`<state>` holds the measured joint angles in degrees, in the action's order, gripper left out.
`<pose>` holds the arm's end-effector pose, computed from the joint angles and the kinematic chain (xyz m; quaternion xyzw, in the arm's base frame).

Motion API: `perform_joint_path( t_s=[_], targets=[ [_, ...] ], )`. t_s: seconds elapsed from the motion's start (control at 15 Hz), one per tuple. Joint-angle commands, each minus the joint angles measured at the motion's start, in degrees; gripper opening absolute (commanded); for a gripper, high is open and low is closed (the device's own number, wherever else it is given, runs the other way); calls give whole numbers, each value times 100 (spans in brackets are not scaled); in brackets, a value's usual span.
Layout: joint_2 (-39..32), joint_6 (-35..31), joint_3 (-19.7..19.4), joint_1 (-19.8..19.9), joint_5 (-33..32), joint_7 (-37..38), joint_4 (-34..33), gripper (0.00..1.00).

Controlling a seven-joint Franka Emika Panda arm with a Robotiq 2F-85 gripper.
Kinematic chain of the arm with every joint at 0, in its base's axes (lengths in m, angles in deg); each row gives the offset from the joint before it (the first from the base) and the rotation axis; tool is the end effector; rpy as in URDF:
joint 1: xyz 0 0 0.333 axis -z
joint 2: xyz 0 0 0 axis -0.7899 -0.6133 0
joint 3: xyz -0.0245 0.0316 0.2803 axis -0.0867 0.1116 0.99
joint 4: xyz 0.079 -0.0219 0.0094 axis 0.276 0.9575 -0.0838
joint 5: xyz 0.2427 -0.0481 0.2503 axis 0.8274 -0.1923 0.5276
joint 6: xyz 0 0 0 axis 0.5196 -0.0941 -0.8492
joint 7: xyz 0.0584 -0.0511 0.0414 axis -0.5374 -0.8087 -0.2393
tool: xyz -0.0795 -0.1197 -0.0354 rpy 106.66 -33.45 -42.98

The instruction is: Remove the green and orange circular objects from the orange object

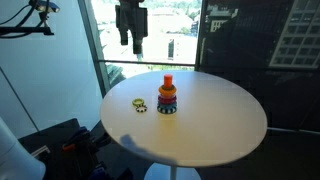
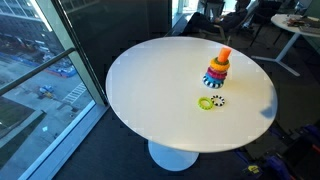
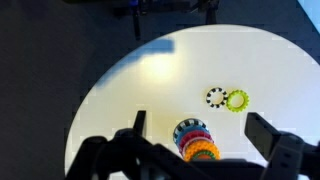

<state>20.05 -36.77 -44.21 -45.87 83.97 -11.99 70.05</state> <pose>0.3570 -0.0889 0.4482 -0.9965 0.0606 0.0313 0.0477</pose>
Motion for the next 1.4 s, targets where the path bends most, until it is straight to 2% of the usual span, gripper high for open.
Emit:
perform_joint_path(
  t_s=[0.0,0.4,0.8,1.0,1.33],
  targets=[
    [-277,-397,257,-55,26,562,-120,100],
    [-946,-1131,654,-164,-32,1356,-234,100],
    [-1577,-2274,926,-224,-240,2175,-114,100],
    [-1949,-2771,1016,-216,-536,2653,-90,100],
    [-2480,-3150,1005,-277,-1061,3340,-127,100]
  ],
)
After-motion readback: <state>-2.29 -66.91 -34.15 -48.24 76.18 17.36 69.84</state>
